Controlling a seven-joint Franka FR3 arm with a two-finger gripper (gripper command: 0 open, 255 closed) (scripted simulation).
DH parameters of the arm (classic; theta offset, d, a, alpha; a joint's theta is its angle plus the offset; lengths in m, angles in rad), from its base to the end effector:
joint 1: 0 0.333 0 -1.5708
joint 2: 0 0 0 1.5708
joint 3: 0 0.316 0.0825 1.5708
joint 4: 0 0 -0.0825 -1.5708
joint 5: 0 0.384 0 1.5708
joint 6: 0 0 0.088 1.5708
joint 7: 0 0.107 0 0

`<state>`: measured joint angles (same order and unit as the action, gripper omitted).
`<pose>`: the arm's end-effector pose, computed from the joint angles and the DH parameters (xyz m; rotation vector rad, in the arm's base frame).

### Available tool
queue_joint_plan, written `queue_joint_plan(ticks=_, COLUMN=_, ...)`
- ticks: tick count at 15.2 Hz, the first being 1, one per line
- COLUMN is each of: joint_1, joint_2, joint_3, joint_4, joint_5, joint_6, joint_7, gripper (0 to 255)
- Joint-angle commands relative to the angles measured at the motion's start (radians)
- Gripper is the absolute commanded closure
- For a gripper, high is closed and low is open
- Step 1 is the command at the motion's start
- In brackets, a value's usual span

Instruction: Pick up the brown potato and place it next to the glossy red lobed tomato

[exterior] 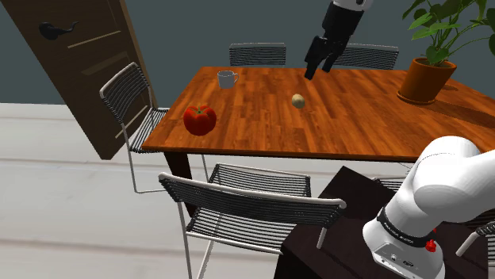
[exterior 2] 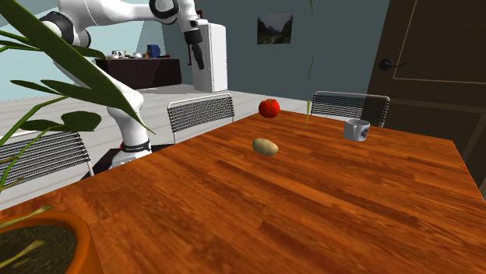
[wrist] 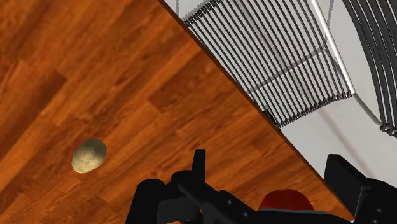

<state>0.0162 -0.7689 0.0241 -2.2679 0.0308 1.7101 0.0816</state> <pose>0.3247 0.0189 0.6410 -3.0974 0.0733 -0.3262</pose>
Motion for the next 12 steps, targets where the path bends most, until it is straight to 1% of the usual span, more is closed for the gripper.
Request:
queue_joint_plan(ticks=1, joint_1=0.0, joint_2=0.0, joint_3=0.0, joint_4=0.0, joint_5=0.0, joint_6=0.0, joint_7=0.0, gripper=0)
queue_joint_plan(ticks=6, joint_1=-0.045, joint_2=0.133, joint_3=-0.035, joint_4=0.009, joint_5=-0.026, joint_6=0.098, joint_7=0.012, gripper=0)
queue_joint_plan(ticks=12, joint_1=-0.094, joint_2=0.306, joint_3=-0.08, joint_4=0.049, joint_5=-0.05, joint_6=0.201, joint_7=0.028, gripper=0)
